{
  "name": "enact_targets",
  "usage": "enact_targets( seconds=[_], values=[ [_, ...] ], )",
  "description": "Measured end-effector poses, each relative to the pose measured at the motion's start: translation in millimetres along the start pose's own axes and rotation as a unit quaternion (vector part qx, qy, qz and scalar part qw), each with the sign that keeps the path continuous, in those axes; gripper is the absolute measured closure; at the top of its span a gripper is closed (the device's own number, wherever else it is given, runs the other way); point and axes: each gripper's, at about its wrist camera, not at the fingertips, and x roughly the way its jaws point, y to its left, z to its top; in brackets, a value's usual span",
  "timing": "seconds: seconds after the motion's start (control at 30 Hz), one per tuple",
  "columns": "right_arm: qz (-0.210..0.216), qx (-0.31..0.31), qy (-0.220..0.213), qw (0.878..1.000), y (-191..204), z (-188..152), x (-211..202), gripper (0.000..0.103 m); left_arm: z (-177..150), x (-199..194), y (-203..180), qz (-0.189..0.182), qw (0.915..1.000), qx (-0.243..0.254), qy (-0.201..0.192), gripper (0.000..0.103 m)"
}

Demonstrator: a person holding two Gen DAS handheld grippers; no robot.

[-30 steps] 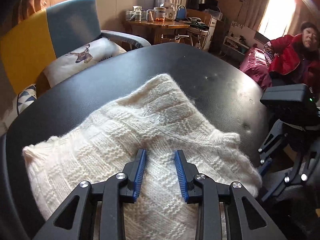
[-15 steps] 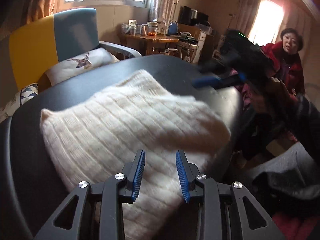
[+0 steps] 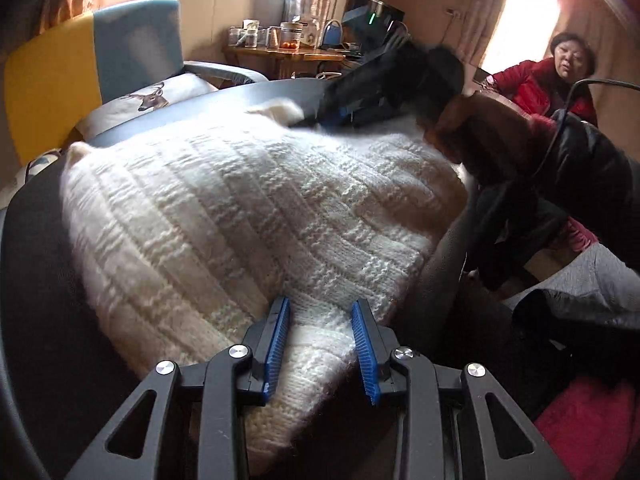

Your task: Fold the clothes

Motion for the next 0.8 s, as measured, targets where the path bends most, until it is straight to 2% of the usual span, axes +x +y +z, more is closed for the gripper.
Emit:
enact_targets(
  seconds=[0.07, 0.13, 0.17, 0.27, 0.37, 0.43, 0.5, 0.57, 0.6, 0.63, 0.67, 0.8],
  values=[
    [-0.009, 0.0, -0.005, 1.0, -4.6, -2.3, 1.9, 0.09, 2.5, -4.2, -2.5, -0.006, 1.0, -0.003, 0.006, 0.07],
    [-0.005, 0.001, -0.002, 1.0, -5.0, -2.2, 2.5, 0.09, 9.9, -12.2, -0.8, -0.03, 0.9993, -0.02, 0.01, 0.07],
    [-0.004, 0.001, -0.001, 1.0, -5.2, -2.1, 2.8, 0.089, 15.5, -18.4, 1.4, -0.054, 0.9978, -0.038, 0.005, 0.07],
    [0.001, 0.003, 0.003, 1.0, -5.9, -1.9, 3.8, 0.088, 41.7, -36.0, 1.8, -0.102, 0.9914, -0.07, -0.041, 0.069],
    [0.006, 0.004, 0.007, 1.0, -6.5, -1.7, 4.8, 0.088, 71.7, -27.4, -0.2, -0.136, 0.9847, -0.09, -0.063, 0.068],
    [0.009, 0.005, 0.009, 1.0, -6.9, -1.5, 5.4, 0.088, 85.4, -6.5, -6.5, -0.153, 0.9834, -0.086, -0.048, 0.068],
    [0.012, 0.006, 0.012, 1.0, -7.3, -1.4, 6.1, 0.087, 90.2, 23.2, -16.8, -0.162, 0.9848, -0.061, -0.006, 0.068],
    [0.016, 0.007, 0.014, 1.0, -7.7, -1.3, 6.6, 0.085, 75.0, 54.5, -34.2, -0.156, 0.986, -0.026, 0.052, 0.068],
    [0.016, 0.007, 0.014, 1.0, -8.0, -1.7, 5.8, 0.085, 64.5, 59.6, -42.0, -0.15, 0.9873, -0.004, 0.053, 0.068],
    [0.016, 0.007, 0.013, 1.0, -8.2, -2.2, 5.0, 0.084, 55.4, 57.6, -49.0, -0.136, 0.9899, 0.019, 0.034, 0.066],
    [0.017, 0.007, 0.012, 1.0, -8.5, -2.6, 4.2, 0.084, 52.1, 55.4, -51.0, -0.132, 0.9907, 0.023, 0.028, 0.066],
    [0.018, 0.008, 0.01, 1.0, -9.6, -4.3, 0.9, 0.082, 55.6, 39.8, -44.9, -0.142, 0.9894, -0.024, 0.023, 0.067]
  ],
)
